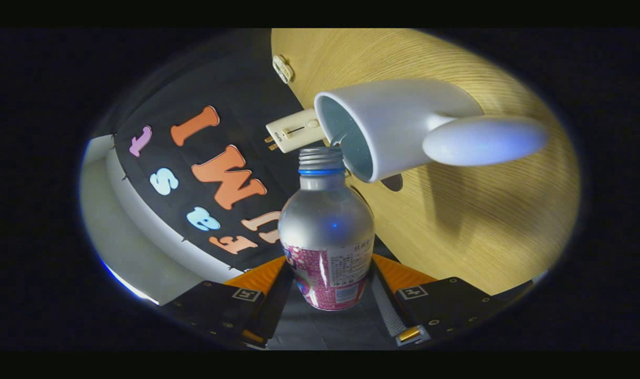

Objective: Take the bottle from table, then pour the juice into the cup, finally place the bottle on the coaster

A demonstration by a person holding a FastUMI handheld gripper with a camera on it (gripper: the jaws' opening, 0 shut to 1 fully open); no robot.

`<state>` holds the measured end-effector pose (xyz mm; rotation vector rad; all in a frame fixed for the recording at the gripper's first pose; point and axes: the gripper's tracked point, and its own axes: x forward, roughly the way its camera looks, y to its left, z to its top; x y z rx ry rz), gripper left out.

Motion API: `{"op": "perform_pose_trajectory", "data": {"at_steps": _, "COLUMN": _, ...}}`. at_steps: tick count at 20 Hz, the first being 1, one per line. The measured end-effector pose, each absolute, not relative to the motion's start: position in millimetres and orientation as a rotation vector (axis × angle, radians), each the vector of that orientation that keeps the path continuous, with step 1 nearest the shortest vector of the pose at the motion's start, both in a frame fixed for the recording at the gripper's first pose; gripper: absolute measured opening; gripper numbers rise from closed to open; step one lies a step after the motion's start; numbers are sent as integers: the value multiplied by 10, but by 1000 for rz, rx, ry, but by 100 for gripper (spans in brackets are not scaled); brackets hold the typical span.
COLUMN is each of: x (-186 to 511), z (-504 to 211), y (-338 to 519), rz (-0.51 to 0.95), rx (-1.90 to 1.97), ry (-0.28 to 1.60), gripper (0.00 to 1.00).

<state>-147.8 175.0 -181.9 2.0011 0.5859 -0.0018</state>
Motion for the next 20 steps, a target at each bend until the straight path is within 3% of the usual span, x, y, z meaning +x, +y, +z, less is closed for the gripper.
{"op": "perform_pose_trajectory", "data": {"at_steps": 20, "x": -1441, "z": -1644, "y": 1649, "rz": 52, "rx": 2112, "ry": 548, "gripper": 79}}
